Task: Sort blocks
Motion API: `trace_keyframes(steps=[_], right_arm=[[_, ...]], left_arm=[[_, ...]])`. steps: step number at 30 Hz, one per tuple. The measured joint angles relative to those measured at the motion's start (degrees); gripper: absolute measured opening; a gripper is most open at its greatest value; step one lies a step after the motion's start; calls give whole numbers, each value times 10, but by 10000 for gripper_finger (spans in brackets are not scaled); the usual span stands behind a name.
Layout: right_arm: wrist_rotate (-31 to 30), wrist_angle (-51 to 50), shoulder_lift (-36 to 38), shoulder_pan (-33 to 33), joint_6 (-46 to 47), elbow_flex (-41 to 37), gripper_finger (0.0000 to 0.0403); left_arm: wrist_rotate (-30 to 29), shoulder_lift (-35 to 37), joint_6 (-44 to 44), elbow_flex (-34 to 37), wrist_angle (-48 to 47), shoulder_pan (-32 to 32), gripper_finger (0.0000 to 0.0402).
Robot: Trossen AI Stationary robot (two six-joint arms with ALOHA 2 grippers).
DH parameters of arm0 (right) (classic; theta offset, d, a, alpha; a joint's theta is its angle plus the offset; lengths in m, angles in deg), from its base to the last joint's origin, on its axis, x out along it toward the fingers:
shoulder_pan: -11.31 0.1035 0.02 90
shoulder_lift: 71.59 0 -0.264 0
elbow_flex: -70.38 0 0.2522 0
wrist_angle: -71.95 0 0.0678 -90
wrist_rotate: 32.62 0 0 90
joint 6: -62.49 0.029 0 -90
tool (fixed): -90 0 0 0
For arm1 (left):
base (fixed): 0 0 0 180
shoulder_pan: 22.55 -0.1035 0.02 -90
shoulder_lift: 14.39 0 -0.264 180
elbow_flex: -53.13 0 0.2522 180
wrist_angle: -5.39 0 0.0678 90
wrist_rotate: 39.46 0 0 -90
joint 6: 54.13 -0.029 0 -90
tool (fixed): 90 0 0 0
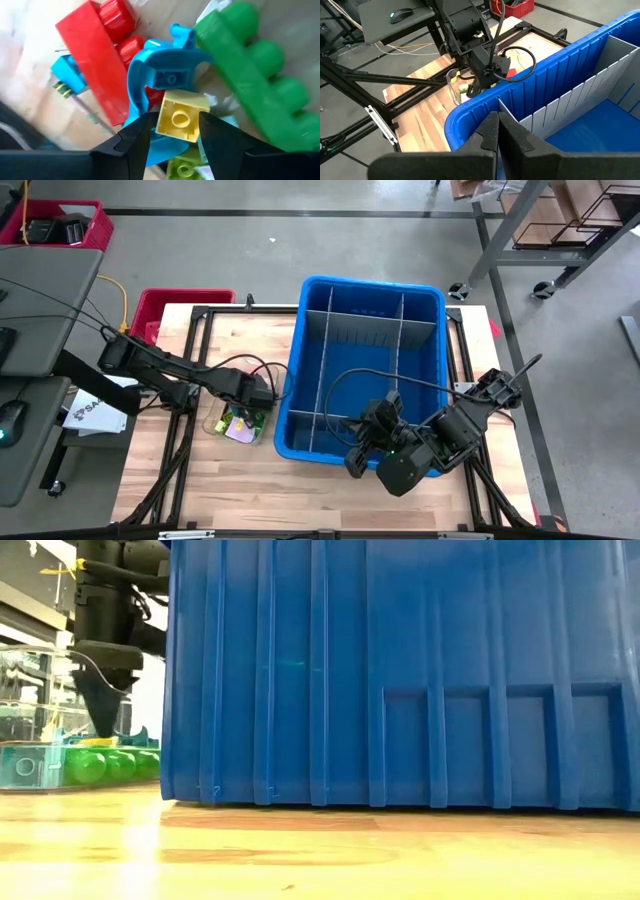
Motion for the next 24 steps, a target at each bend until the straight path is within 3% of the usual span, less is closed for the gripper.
trace_keyframes(steps=[6,16,24], right_arm=[[-1,0,0,0,0,0,0],[-2,0,0,0,1,0,0],[-2,0,0,0,4,0,0]], left_arm=[[-15,-1,-55,0,-14,-4,126],[1,-6,-83,1,24,-14,7],[28,3,-71,1,21,-14,8]])
